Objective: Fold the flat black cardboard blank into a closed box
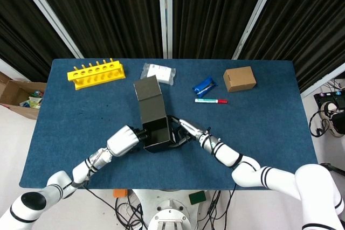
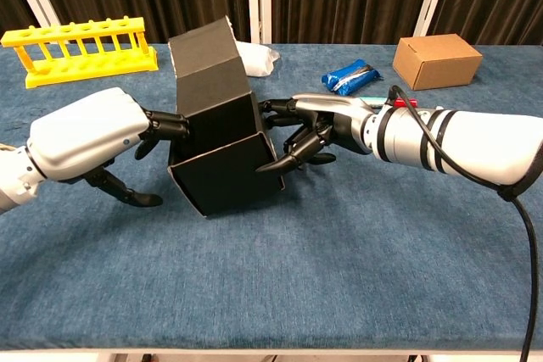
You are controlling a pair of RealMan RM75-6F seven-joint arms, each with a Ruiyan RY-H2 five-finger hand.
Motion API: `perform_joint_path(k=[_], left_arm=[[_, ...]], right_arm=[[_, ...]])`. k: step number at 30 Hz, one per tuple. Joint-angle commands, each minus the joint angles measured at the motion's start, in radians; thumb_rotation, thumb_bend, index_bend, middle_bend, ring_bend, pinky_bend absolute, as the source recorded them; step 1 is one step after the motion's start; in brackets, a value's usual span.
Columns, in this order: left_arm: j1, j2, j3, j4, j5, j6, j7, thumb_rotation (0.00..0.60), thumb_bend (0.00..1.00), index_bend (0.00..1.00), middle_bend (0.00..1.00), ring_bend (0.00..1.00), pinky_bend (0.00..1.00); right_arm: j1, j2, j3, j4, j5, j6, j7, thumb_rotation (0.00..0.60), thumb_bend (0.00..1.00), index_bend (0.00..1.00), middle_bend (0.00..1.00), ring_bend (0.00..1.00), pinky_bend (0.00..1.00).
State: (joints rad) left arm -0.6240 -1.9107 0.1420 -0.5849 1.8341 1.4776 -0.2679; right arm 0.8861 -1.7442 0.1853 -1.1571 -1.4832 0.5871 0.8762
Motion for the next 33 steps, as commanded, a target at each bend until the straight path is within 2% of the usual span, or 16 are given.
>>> perform_joint_path(k=[1, 9, 13, 20, 23, 28, 33], left_arm=[[-0.007, 0.01, 0.01, -0.006, 0.007, -0.012, 0.014, 0.6, 0.04, 0.5, 0.43, 0.68, 0.88], [-0.016, 0.015, 0.007, -0.005, 0.014, 0.021, 0.013, 0.6, 0.16, 0.69, 0.59, 0.71, 0.89], [-0.017, 0.01, 0.011, 0.017, 0.019, 0.035, 0.009, 0.6, 0.21, 0.71, 0.62, 0.72, 0.89], [-0.014, 0.005, 0.015, 0.031, 0.018, 0.043, 0.001, 0.6, 0.21, 0.71, 0.61, 0.72, 0.88], [-0.014, 0.005, 0.014, 0.029, 0.014, 0.043, -0.001, 0.6, 0.19, 0.68, 0.58, 0.72, 0.88], [-0.008, 0.013, 0.008, 0.017, 0.005, 0.053, -0.006, 0.6, 0.07, 0.49, 0.43, 0.69, 0.88], [0.008, 0.028, 0.0, 0.002, -0.006, 0.079, 0.0, 0.6, 0.02, 0.38, 0.33, 0.67, 0.88]], right_arm=[[0.003, -0.003, -0.008, 0.006, -0.004, 0.012, 0.002, 0.6, 0.18, 0.15, 0.23, 0.68, 0.99], [0.007, -0.007, -0.025, 0.001, -0.008, 0.053, 0.013, 0.6, 0.18, 0.15, 0.24, 0.68, 0.99], [0.009, -0.01, -0.031, 0.001, -0.007, 0.069, 0.019, 0.6, 0.18, 0.15, 0.25, 0.68, 0.99], [0.01, -0.014, -0.04, 0.006, 0.002, 0.084, 0.021, 0.6, 0.18, 0.15, 0.25, 0.68, 0.99], [0.01, -0.016, -0.042, 0.008, 0.006, 0.089, 0.021, 0.6, 0.18, 0.15, 0.26, 0.68, 0.99], [0.008, -0.02, -0.04, 0.013, 0.017, 0.099, 0.02, 0.6, 0.18, 0.15, 0.26, 0.68, 0.99], [0.01, -0.03, -0.027, 0.025, 0.036, 0.107, 0.011, 0.6, 0.18, 0.15, 0.27, 0.68, 0.99]])
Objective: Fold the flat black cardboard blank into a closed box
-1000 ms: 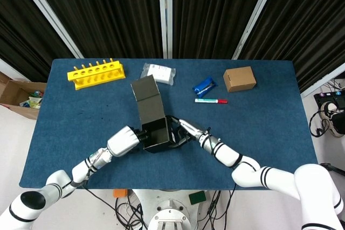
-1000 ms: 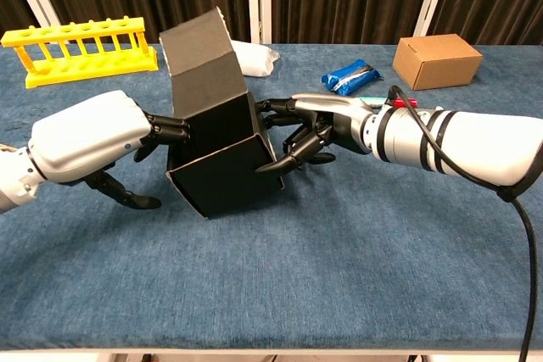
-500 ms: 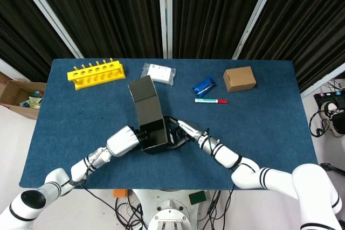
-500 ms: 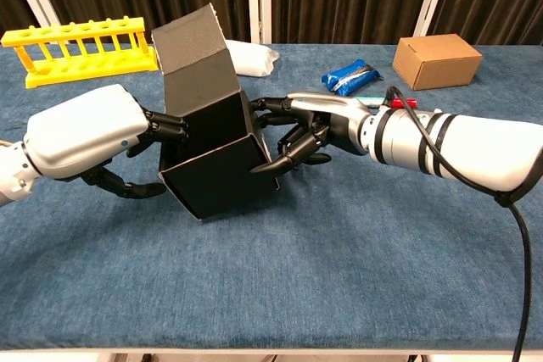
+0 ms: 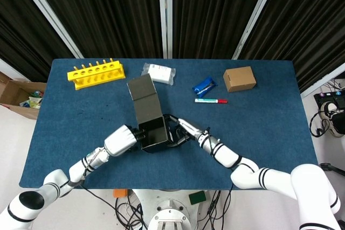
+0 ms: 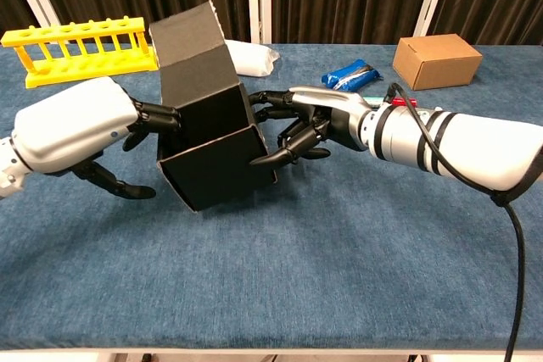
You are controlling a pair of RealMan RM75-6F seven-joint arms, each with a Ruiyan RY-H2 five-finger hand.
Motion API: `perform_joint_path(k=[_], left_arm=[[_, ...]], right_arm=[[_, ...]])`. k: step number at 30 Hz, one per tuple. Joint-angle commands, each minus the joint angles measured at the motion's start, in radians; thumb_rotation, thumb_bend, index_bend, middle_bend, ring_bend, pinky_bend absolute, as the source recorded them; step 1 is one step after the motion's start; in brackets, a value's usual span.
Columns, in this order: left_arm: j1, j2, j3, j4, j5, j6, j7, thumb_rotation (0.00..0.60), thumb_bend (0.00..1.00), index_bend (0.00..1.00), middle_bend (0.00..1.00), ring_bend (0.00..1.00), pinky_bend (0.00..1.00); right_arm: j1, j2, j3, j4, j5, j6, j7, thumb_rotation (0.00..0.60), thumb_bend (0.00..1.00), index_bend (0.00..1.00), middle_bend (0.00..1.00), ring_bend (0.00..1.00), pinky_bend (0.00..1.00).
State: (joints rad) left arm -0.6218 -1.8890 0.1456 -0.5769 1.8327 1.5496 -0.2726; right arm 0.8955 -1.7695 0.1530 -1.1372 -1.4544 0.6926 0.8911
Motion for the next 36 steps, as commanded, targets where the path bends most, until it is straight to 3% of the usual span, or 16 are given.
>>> perform_joint_path(k=[1, 14, 17, 21, 25, 36], left_arm=[[0.009, 0.01, -0.006, -0.011, -0.007, 0.013, 0.006, 0.6, 0.01, 0.36, 0.32, 0.66, 0.88], [0.058, 0.052, -0.051, -0.04, -0.045, 0.117, -0.022, 0.6, 0.0, 0.3, 0.27, 0.66, 0.91], [0.077, 0.064, -0.062, -0.051, -0.061, 0.137, -0.039, 0.6, 0.0, 0.3, 0.27, 0.67, 0.91], [0.104, 0.079, -0.075, -0.087, -0.09, 0.141, -0.073, 0.6, 0.0, 0.3, 0.27, 0.67, 0.92], [0.129, 0.101, -0.092, -0.169, -0.13, 0.114, -0.121, 0.6, 0.0, 0.28, 0.25, 0.67, 0.94], [0.146, 0.185, -0.135, -0.457, -0.221, -0.008, -0.162, 0.6, 0.0, 0.22, 0.21, 0.67, 0.94]], right_arm=[[0.001, -0.009, 0.008, 0.01, 0.013, 0.001, -0.007, 0.6, 0.18, 0.15, 0.27, 0.68, 0.99], [0.036, -0.107, 0.073, 0.121, 0.085, -0.003, -0.07, 0.6, 0.18, 0.15, 0.27, 0.68, 0.99], [0.041, -0.135, 0.072, 0.139, 0.088, 0.003, -0.104, 0.6, 0.18, 0.13, 0.23, 0.68, 0.99], [0.031, -0.146, 0.045, 0.137, 0.075, 0.013, -0.154, 0.6, 0.12, 0.0, 0.11, 0.65, 0.99], [0.0, -0.124, 0.009, 0.094, 0.069, 0.034, -0.232, 0.6, 0.03, 0.0, 0.01, 0.62, 0.99], [-0.071, 0.038, -0.007, -0.155, 0.176, 0.035, -0.467, 0.6, 0.0, 0.0, 0.0, 0.61, 0.99]])
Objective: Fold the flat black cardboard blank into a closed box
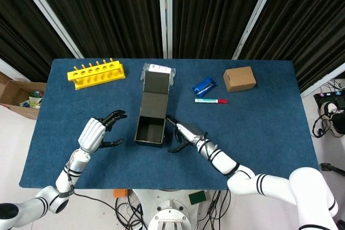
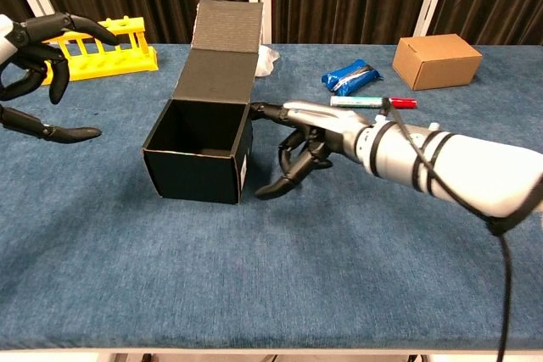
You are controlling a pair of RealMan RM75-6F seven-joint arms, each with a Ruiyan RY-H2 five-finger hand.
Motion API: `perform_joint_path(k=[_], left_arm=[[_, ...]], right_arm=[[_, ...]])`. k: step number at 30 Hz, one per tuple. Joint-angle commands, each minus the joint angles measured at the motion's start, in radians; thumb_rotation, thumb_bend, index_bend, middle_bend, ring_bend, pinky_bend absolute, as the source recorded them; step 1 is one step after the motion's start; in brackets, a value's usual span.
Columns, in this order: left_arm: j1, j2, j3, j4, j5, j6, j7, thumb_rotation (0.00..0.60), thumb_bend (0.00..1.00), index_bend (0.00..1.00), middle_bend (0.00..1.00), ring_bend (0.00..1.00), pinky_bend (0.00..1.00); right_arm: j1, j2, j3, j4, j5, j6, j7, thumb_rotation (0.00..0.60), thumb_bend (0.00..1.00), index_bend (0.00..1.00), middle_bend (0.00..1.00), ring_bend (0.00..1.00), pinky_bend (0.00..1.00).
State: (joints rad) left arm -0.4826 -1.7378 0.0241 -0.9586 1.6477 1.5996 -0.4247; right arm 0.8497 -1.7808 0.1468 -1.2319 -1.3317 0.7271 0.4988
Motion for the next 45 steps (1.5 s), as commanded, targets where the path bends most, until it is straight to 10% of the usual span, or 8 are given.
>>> perform_joint_path(k=[1, 19, 37, 45], left_arm=[[0.008, 0.045, -0.013, -0.107, -0.052, -0.088, -0.018, 0.6, 0.0, 0.2, 0.2, 0.67, 0.94], [-0.06, 0.129, -0.064, -0.357, -0.281, -0.609, -0.321, 0.6, 0.0, 0.0, 0.01, 0.65, 0.94], [-0.135, 0.054, -0.106, -0.234, -0.228, -0.749, -0.572, 0.6, 0.0, 0.01, 0.04, 0.65, 0.94], [-0.13, -0.02, -0.122, -0.161, -0.242, -0.73, -0.592, 0.6, 0.0, 0.26, 0.24, 0.68, 0.94]], right_arm=[[-0.031, 0.066, 0.003, -0.08, 0.074, 0.001, -0.099, 0.6, 0.0, 0.0, 0.0, 0.61, 0.99], [-0.162, 0.561, 0.087, -0.6, 0.075, 0.176, -0.195, 0.6, 0.0, 0.0, 0.08, 0.61, 1.0], [-0.196, 0.547, 0.064, -0.536, 0.057, 0.172, -0.09, 0.6, 0.0, 0.0, 0.1, 0.62, 1.0], [-0.201, 0.494, 0.051, -0.469, 0.087, 0.141, -0.041, 0.6, 0.0, 0.0, 0.12, 0.63, 1.0]])
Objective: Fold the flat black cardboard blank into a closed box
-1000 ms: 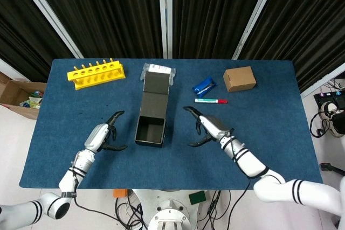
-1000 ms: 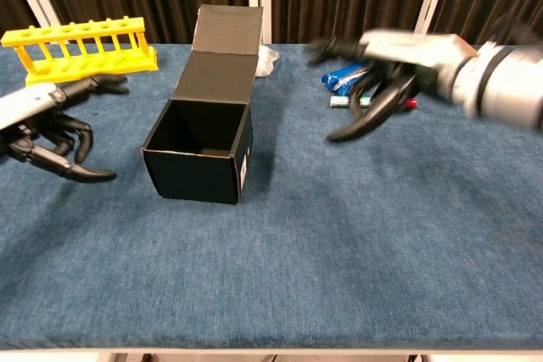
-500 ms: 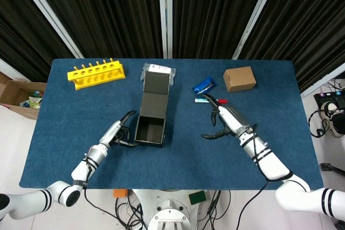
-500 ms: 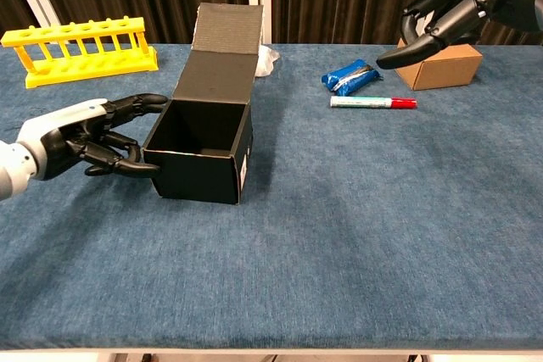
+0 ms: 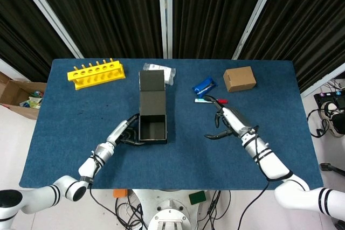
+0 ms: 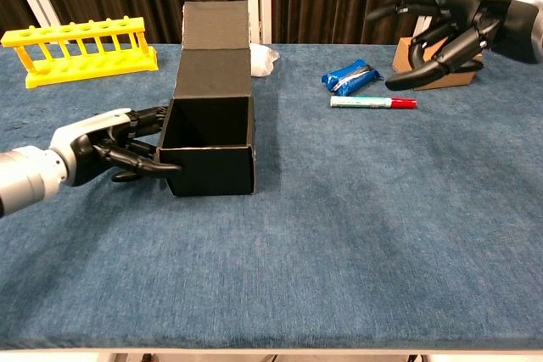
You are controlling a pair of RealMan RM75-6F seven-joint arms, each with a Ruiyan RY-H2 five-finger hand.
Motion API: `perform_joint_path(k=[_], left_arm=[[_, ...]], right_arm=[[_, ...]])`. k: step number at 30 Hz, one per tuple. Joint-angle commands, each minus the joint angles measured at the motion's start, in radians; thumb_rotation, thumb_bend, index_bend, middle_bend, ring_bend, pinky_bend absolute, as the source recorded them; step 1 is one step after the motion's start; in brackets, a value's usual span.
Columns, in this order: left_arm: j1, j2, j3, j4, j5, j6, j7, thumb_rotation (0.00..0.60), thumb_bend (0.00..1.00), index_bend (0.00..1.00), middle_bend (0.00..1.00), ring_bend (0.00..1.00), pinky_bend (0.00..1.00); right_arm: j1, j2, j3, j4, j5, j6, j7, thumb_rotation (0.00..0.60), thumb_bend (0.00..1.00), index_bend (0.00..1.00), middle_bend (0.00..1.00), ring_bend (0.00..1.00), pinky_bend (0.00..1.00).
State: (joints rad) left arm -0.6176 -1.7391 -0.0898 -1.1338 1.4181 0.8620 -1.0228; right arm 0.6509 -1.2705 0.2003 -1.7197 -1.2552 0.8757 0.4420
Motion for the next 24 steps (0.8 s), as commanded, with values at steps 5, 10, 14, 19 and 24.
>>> perform_joint_path(k=[5, 10, 14, 19, 24], left_arm=[[0.025, -0.065, -0.043, 0.039, -0.064, 0.037, 0.049, 0.6, 0.0, 0.36, 0.36, 0.7, 0.94], [0.046, -0.07, -0.062, 0.03, -0.062, 0.093, 0.061, 0.6, 0.02, 0.57, 0.54, 0.74, 0.95], [0.067, -0.003, -0.042, -0.052, -0.001, 0.158, 0.063, 0.6, 0.02, 0.59, 0.59, 0.75, 0.95], [0.086, 0.095, -0.015, -0.195, 0.06, 0.211, 0.071, 0.6, 0.02, 0.59, 0.58, 0.75, 0.95], [0.077, 0.144, 0.008, -0.286, 0.103, 0.215, 0.077, 0.6, 0.02, 0.59, 0.57, 0.75, 0.95]], right_arm=[[-0.007, -0.044, -0.003, 0.054, 0.019, -0.013, 0.032, 0.6, 0.0, 0.0, 0.13, 0.64, 1.0], [-0.005, -0.068, 0.016, 0.077, 0.075, -0.01, 0.011, 0.6, 0.01, 0.0, 0.16, 0.65, 1.0], [0.038, -0.095, 0.047, 0.106, 0.215, -0.079, -0.043, 0.6, 0.02, 0.0, 0.17, 0.65, 1.0], [0.139, -0.181, 0.109, 0.178, 0.43, -0.129, -0.14, 0.6, 0.03, 0.0, 0.21, 0.66, 1.0], [0.245, -0.288, 0.152, 0.244, 0.572, -0.109, -0.251, 0.6, 0.04, 0.0, 0.22, 0.66, 1.0]])
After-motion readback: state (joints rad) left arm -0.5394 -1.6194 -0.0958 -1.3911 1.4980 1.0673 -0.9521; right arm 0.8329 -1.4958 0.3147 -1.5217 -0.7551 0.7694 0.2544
